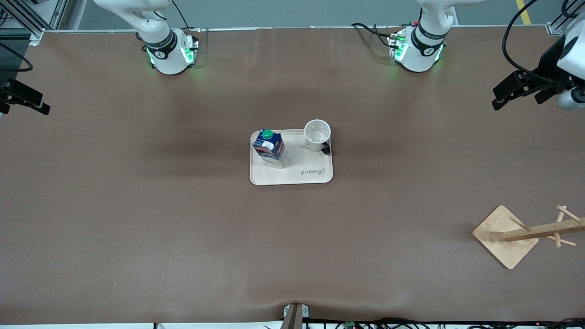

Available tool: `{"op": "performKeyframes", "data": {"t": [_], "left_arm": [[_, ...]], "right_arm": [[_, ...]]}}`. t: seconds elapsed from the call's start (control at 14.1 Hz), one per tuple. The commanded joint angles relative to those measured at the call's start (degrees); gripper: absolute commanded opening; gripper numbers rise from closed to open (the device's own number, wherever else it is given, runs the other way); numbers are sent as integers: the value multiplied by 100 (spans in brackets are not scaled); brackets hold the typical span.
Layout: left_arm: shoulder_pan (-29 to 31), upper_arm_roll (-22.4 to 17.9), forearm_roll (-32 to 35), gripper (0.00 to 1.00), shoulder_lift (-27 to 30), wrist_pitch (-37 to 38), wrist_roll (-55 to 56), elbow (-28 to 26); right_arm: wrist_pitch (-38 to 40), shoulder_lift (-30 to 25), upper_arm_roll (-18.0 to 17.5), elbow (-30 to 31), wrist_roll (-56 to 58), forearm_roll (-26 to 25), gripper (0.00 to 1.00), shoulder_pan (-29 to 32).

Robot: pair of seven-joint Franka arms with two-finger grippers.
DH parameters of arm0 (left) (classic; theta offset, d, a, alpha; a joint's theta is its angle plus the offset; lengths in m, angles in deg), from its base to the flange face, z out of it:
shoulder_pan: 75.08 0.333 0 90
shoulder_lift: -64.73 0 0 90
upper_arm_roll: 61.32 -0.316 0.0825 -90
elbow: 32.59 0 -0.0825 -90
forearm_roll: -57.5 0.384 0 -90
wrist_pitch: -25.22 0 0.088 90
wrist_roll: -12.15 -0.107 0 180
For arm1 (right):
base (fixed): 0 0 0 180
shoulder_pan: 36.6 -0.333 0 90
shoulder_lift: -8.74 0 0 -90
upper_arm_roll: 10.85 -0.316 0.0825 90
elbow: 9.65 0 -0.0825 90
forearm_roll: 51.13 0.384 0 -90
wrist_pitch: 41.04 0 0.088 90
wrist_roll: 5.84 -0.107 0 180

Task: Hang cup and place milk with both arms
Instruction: 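Reach the left gripper toward the white mug on the tray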

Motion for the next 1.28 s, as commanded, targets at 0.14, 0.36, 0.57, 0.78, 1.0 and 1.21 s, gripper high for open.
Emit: {"op": "performKeyframes", "data": {"t": [0.14, 0.36, 0.57, 0.78, 1.0, 1.21], "left_arm": [[-9, -1, 81, 100, -12, 93, -28, 76], [-53, 43, 81, 100, -126, 93, -27, 76], [-149, 157, 107, 100, -284, 6, -19, 7], [-316, 350, 186, 100, -408, -554, 226, -466], [-606, 657, 186, 100, -592, -1196, 1069, -985], [-861, 852, 90, 100, -751, -2126, 1623, -1696]], "right_arm": [[22, -34, -28, -56, -15, 73, 100, 51], [22, -34, -28, -56, -15, 73, 100, 60], [22, -34, -28, -56, -15, 73, 100, 60], [22, -34, -28, -56, -15, 73, 100, 60], [22, -25, -28, -56, -15, 73, 100, 60], [22, 71, -28, -362, 38, 64, 100, 33]]}}
